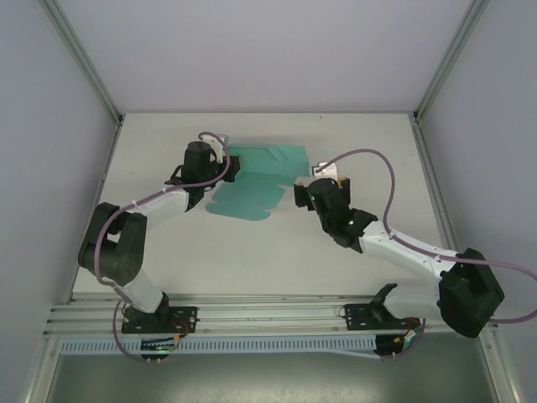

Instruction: Assemble paper box

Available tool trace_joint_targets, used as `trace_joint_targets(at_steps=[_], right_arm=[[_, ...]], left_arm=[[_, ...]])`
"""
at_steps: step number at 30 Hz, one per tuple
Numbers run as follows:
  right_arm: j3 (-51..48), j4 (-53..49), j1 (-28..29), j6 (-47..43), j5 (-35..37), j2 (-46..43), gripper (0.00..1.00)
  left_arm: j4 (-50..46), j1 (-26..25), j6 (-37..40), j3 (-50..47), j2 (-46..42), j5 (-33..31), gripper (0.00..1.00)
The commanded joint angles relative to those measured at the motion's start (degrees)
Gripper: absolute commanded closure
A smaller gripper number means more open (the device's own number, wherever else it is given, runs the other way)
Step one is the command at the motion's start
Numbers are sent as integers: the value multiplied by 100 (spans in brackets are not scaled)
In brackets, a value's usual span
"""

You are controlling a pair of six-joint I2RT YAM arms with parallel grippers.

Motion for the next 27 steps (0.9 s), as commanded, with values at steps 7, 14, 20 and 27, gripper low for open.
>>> trace_joint_targets(at_steps=[7, 14, 20, 27], right_arm=[[282, 517, -406, -43, -362, 498, 1], [710, 695, -376, -313, -1040, 713, 1], [1110, 311, -280, -260, -1034, 1004, 1], [1830, -479, -90, -49, -95, 1621, 1]], left_arm=[[393, 1, 352, -27, -114, 589, 100], [235, 0, 462, 40, 79, 558, 100], [180, -7, 566, 43, 133, 425, 100], [97, -16, 799, 2, 78, 142, 100]])
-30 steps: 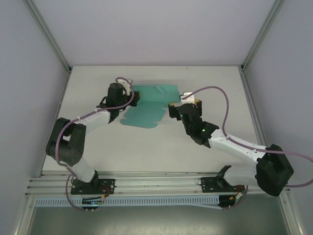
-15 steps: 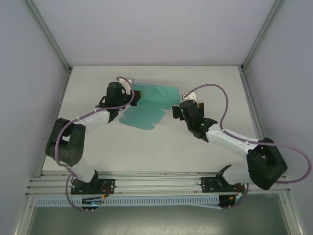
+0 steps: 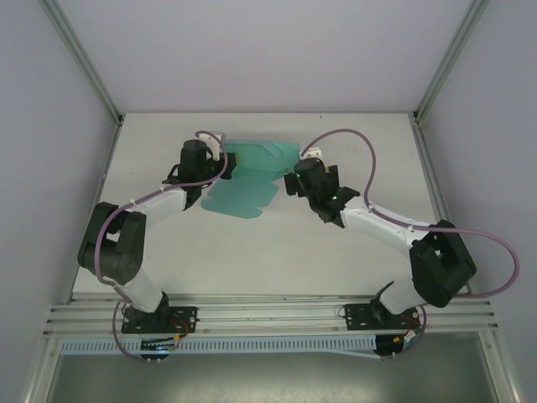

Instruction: Assemble paper box

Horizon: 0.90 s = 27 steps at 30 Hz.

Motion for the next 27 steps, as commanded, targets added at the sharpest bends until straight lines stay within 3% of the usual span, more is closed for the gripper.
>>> trace_joint_targets(at_steps=[1, 5, 9, 14, 20, 23, 27], right_arm=[[501, -47, 159, 215, 246, 230, 1], [1030, -789, 189, 413, 609, 586, 1], [1435, -1528, 210, 1187, 1219, 894, 1], [1192, -1054, 197, 1976, 1132, 903, 1], [1117, -1040, 10, 1283, 225, 729, 1], [1037, -902, 76, 618, 245, 753, 1], [1265, -1071, 208, 446, 728, 1088, 1]], left_arm=[[-112, -155, 534, 14, 45, 171, 100], [-289, -243, 866, 55, 98, -355, 100], [-369, -362, 958, 83, 174, -878, 100], [-366, -464, 857, 159, 238, -1201, 100], [-341, -477, 1047, 83, 399, -1431, 100], [-329, -486, 1089, 87, 393, -1451, 100], [-464, -522, 1028, 172, 363, -1233, 100]])
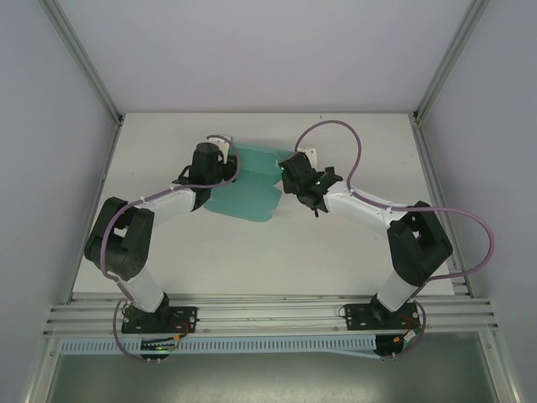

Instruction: Assemble paper box

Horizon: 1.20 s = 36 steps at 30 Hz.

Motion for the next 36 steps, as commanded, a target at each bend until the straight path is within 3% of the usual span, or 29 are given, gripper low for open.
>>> trace_joint_targets(at_steps=[1, 3, 5, 16, 19, 25, 29, 36], right_arm=[[326, 207, 208, -380, 567, 245, 1], [564, 23, 286, -314, 1338, 520, 1], [677, -9, 328, -329, 1576, 653, 1], [-518, 3128, 382, -642, 62, 491, 1], [-749, 3646, 406, -696, 62, 453, 1], [-944, 3378, 448, -875, 447, 95, 1], [-1451, 3169, 448, -938, 314, -712, 1], [-2351, 2587, 188, -698, -78, -2466, 1]], left_arm=[[-283, -141, 273, 68, 62, 149, 100], [-330, -205, 301, 99, 41, 86, 100], [-366, -206, 239, 86, 12, 117, 100], [-231, -208, -429, 192, -50, 1086, 100], [-273, -204, -491, 232, 85, 1065, 100], [-445, -205, -452, 243, 73, 713, 100], [-566, -204, -442, 263, 103, 327, 100], [-515, -185, -539, 278, 96, 440, 100]])
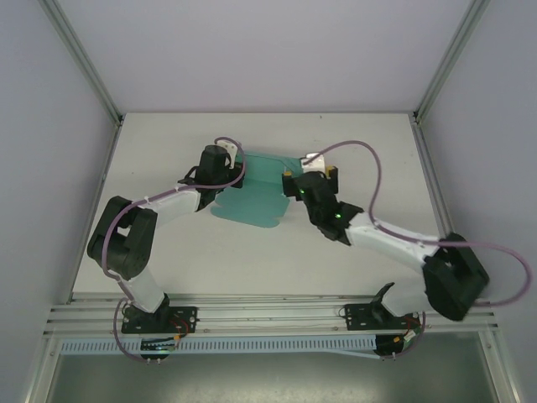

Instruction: Assemble paper box

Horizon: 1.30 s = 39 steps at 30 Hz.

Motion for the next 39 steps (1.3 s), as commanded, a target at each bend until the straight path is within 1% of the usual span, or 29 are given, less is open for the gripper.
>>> trace_joint_targets(at_steps=[1, 3, 5, 6, 9, 11, 13, 16, 19, 20, 22, 25, 30, 34, 36, 37, 39], right_arm=[[-310, -486, -379, 455, -261, -730, 1], [-401, -1029, -1041, 1037, -787, -1116, 1], [-530, -1268, -1604, 1372, -1300, -1363, 1], [-601, -1275, -1819, 1391, -1508, -1425, 1], [-497, -1543, -2251, 1429, -1898, -1344, 1], [-353, -1718, -2422, 1409, -1958, -1068, 1], [-210, -1721, -2512, 1299, -2187, -705, 1], [115, -1739, -2545, 1136, -2738, -54, 1], [403, -1575, -2523, 876, -3649, 453, 1], [450, -1441, -2513, 818, -3978, 552, 3], [491, -1205, -2484, 669, -4680, 637, 8], [407, -899, -2389, 598, -5270, 572, 9], [371, -819, -2100, 387, -5787, 517, 10], [544, -930, -1739, 111, -5846, 664, 10], [602, -800, -1658, 37, -6019, 798, 10], [645, -729, -1641, 53, -6049, 896, 11], [763, -634, -1633, 65, -6098, 1097, 16]], left_arm=[[19, 21, -130, 138, 14, 158, 100], [47, 29, -111, 94, -31, 245, 100], [86, 47, -115, 47, -52, 299, 100], [115, 50, -109, 15, -50, 350, 100], [240, 56, -93, -80, -242, 497, 100], [276, 58, -98, -112, -292, 542, 100], [299, 56, -74, -131, -334, 592, 100], [355, 52, -74, -180, -362, 565, 100], [373, 56, -47, -221, -387, 561, 100], [404, 56, -48, -245, -401, 557, 100], [408, 56, -54, -259, -380, 472, 100], [329, 56, -53, -198, -310, 338, 100], [148, 51, -93, -23, -150, 204, 100], [134, 51, -69, -8, -111, 119, 100], [161, 56, -54, -7, -111, 173, 100], [188, 56, -54, -23, -112, 216, 100], [219, 56, -30, -43, -124, 338, 100]])
